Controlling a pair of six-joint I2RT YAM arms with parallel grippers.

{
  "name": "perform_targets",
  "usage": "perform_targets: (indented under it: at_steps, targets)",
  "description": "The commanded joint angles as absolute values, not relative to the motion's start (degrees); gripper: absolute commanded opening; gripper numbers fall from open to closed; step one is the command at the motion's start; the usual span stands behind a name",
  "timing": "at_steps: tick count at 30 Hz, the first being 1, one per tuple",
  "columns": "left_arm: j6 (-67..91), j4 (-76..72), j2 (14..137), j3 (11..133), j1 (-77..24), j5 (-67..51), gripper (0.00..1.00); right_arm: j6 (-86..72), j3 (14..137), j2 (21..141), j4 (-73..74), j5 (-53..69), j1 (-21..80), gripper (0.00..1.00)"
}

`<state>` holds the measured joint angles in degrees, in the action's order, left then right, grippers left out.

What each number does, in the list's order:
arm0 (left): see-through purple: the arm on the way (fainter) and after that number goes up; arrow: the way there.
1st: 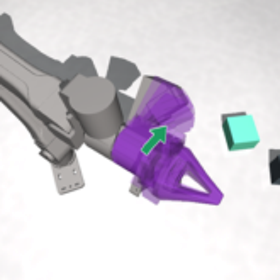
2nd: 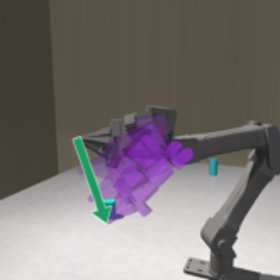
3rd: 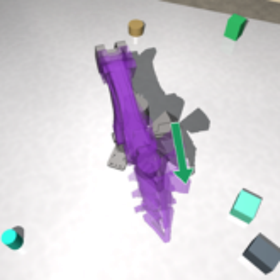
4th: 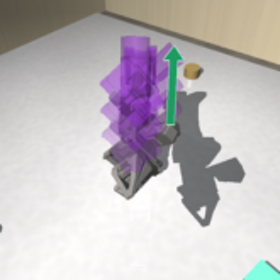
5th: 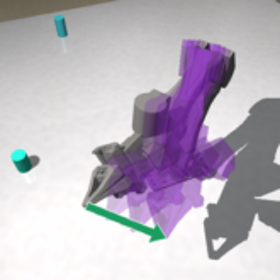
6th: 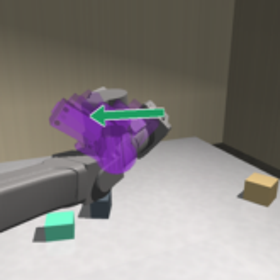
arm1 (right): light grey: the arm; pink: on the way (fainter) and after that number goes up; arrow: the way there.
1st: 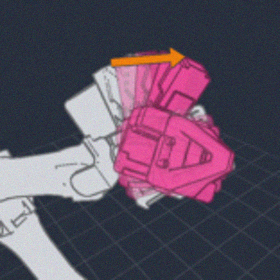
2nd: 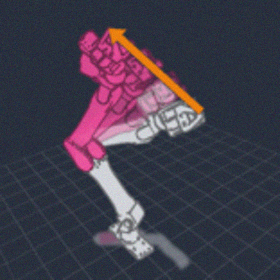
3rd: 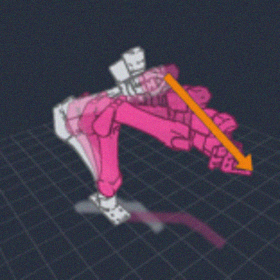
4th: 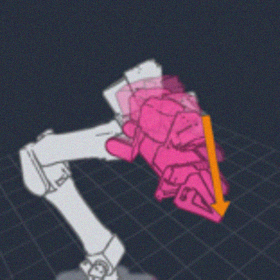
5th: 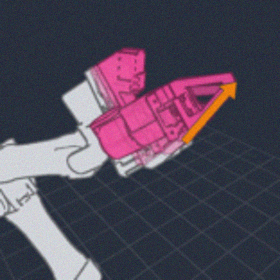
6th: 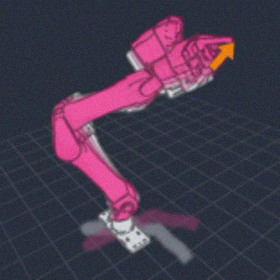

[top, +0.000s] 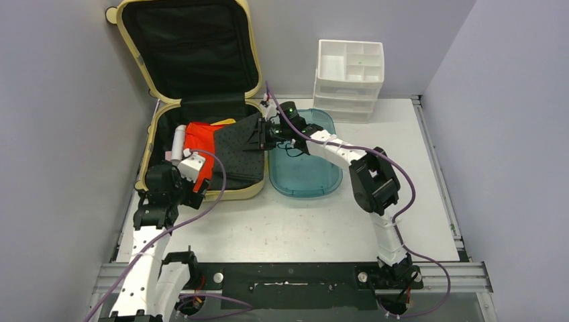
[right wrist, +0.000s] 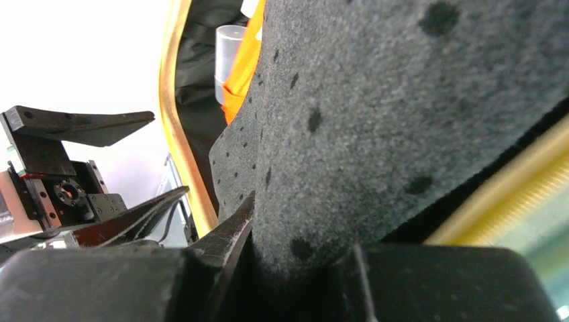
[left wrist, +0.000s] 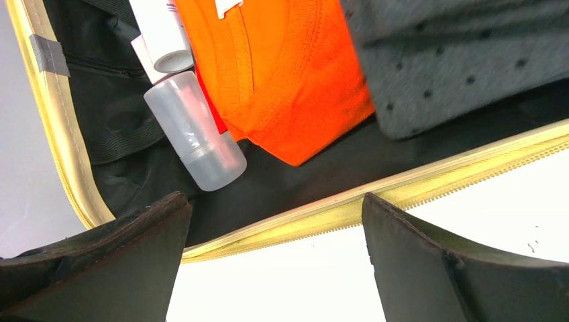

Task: Open, take out, and arrange the luggage
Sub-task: Pick up the clothes from the luggage, then place the clothes in the bin.

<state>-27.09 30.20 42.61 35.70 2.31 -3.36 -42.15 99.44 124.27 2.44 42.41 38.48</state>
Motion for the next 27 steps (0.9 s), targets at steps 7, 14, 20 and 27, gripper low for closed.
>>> perform_targets:
  at_steps: [7, 14, 20, 27]
  targets:
    - [-25.84, 26.91, 39.96, 33.85, 3.88, -6.53, 0.97, -29.82, 96.81, 116.97, 8.96, 44.54, 29.91, 0.0]
    - [-25.75, 27.03, 39.68, 33.58, 5.28, -7.65, 0.97, -13.39, 106.62, 122.73, 30.45, 47.84, 26.96, 0.0]
    - [-25.84, 27.06, 39.77, 33.31, 5.79, -8.35, 0.97, -12.74, 101.62, 122.09, 29.8, 49.64, 22.87, 0.0]
    - [-25.93, 27.1, 39.51, 33.22, 6.39, -8.76, 0.97, -13.73, 99.63, 123.12, 29.09, 55.47, 18.92, 0.0]
